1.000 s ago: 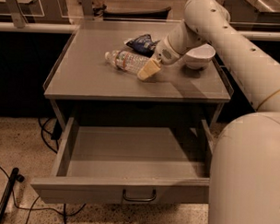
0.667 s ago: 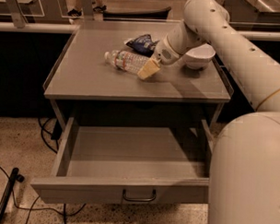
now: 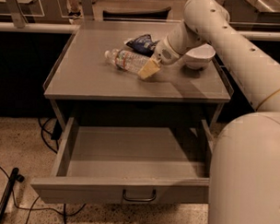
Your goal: Place water bottle into top drawer
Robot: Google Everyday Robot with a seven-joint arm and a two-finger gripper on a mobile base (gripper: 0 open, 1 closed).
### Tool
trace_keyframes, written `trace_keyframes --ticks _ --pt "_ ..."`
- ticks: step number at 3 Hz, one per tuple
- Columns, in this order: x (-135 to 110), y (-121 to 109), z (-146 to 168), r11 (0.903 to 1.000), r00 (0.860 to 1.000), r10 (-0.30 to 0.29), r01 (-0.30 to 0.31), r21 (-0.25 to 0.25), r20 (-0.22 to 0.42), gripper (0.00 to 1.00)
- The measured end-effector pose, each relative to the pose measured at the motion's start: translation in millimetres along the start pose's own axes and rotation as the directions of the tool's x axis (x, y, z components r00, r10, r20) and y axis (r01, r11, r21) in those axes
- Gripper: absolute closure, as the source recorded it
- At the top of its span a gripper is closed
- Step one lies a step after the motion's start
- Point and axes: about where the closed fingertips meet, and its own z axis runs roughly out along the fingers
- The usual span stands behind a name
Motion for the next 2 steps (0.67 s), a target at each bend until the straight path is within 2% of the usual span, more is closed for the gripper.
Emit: trace_keyframes --ticks 1,2 --pt "5 12 -1 0.9992 0.999 -0.036 0.037 0.015 -0.008 1.00" --pt "12 41 -33 0.9938 0.997 -0.083 0.081 0.075 0.011 1.00"
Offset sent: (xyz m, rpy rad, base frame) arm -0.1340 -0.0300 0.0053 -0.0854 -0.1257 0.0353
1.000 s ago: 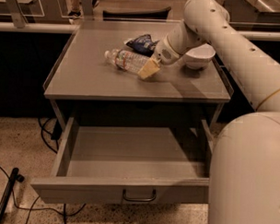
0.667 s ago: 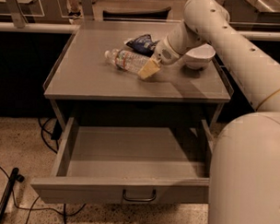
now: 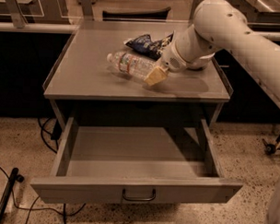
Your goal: Place water bottle into top drawer
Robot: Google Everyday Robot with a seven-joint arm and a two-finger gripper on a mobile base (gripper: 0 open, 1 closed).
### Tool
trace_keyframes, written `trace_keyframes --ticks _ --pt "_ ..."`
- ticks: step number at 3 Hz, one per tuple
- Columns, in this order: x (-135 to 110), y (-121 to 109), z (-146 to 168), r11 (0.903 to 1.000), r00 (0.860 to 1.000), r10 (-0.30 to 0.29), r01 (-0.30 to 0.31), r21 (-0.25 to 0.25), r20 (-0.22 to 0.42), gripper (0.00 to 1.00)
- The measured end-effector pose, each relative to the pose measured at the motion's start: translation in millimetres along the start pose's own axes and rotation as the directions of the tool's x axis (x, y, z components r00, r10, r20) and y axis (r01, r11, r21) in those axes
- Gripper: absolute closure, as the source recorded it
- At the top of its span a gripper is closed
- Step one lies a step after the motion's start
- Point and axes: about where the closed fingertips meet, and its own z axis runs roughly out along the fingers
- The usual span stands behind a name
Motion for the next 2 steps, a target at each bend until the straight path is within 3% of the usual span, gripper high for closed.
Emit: trace_keyframes --ticks 1,2 --pt "-29 68 -73 0.9922 0.990 -0.074 0.061 0.109 0.118 1.00" --pt "-89 158 -126 0.9572 0.941 -0.240 0.188 0.220 0.240 1.00"
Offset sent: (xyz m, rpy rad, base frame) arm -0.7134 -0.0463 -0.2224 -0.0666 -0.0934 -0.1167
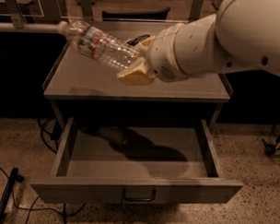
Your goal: Place water bottle into top drawer
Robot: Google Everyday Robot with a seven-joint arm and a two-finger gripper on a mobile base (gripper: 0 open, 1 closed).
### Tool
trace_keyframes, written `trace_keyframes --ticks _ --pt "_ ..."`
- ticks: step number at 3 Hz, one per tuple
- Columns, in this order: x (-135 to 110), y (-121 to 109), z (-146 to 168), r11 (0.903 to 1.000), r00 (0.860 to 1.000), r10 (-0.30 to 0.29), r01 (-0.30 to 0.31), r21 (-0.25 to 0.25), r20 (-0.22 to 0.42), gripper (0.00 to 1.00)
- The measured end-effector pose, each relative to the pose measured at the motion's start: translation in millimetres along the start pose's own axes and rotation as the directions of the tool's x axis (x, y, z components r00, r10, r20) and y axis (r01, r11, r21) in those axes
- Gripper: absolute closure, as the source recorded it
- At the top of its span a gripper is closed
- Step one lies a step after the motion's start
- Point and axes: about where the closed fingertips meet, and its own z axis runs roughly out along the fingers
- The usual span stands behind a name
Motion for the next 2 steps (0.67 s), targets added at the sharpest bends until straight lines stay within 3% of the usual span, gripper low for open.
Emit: trace_keyframes --ticks 1,2 --pt "-62 100 -12 0.9816 0.984 -0.177 0.175 0.075 0.014 1.00" --pt "-63 143 -4 0.9733 0.974 -0.223 0.224 0.049 -0.026 1.00"
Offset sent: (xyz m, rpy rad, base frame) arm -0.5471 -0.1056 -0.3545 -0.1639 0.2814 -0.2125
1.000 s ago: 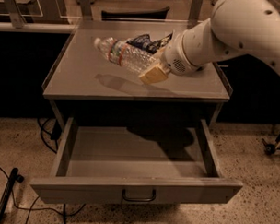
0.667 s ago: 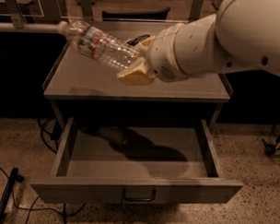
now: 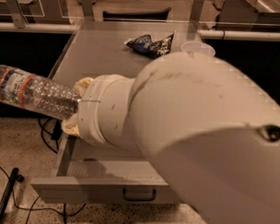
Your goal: Place water bottle into top drawer
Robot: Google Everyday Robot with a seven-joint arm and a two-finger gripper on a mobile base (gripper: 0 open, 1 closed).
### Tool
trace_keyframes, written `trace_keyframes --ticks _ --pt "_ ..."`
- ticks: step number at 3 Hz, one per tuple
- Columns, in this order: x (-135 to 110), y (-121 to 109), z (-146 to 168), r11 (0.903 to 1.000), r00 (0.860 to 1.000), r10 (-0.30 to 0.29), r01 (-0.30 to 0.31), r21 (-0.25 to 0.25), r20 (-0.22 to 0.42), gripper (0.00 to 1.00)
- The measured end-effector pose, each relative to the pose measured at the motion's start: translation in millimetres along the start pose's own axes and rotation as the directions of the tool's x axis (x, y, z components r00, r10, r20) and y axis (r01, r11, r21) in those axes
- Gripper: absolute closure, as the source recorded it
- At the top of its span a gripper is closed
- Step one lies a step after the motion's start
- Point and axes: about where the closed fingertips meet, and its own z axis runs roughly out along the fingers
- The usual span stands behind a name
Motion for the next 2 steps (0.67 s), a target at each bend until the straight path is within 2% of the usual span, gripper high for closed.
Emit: trace_keyframes --ticks 1,2 --pt "0 0 0 1.0000 1.000 0.001 -0.001 0.000 0.000 1.00" --pt "29 7 5 0.9975 0.997 0.070 -0.070 -0.011 -0.023 1.00"
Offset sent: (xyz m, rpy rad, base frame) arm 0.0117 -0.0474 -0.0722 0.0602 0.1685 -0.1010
